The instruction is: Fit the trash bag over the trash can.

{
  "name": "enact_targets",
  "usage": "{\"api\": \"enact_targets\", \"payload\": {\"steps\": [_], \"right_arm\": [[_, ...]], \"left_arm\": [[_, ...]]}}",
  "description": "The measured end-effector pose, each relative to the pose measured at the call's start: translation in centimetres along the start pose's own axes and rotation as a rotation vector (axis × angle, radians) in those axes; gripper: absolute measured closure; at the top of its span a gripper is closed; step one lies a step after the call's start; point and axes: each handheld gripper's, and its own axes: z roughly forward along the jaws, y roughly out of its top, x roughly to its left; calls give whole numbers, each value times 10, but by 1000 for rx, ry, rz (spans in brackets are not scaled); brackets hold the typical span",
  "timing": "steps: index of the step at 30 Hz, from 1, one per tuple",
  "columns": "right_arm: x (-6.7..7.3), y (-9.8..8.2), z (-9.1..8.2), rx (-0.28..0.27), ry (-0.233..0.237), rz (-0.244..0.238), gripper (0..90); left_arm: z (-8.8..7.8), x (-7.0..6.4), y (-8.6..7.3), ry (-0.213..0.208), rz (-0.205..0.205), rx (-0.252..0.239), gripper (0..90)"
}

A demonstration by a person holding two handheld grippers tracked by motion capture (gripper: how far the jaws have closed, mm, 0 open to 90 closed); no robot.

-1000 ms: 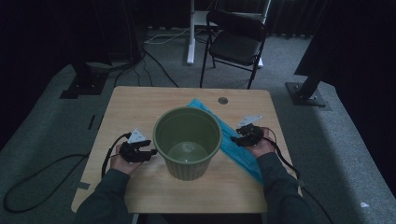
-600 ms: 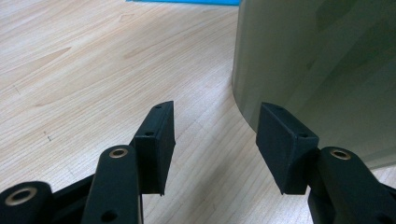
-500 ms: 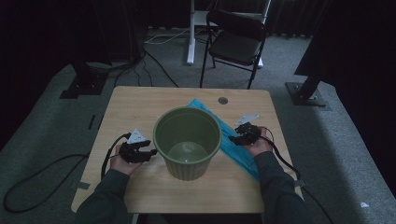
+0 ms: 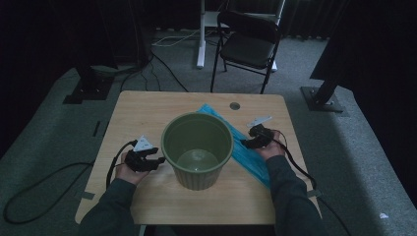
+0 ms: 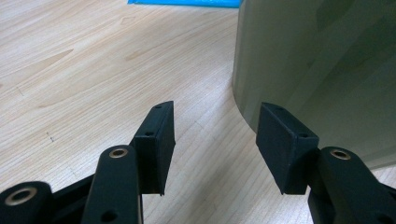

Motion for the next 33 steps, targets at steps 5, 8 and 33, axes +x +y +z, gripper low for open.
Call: {"api": "enact_targets", "payload": {"steps": [5, 8, 33], "right_arm": [[-3, 2, 8, 26, 4, 9, 406], [-5, 3, 14, 40, 6, 23, 405], [-3, 6, 26, 76, 44, 5, 891]], "left_arm": [[-2, 0, -2, 5, -1, 1, 468], [-4, 0, -3, 9, -7, -2, 468], [-6, 0, -4, 8, -8, -2, 469]]}}
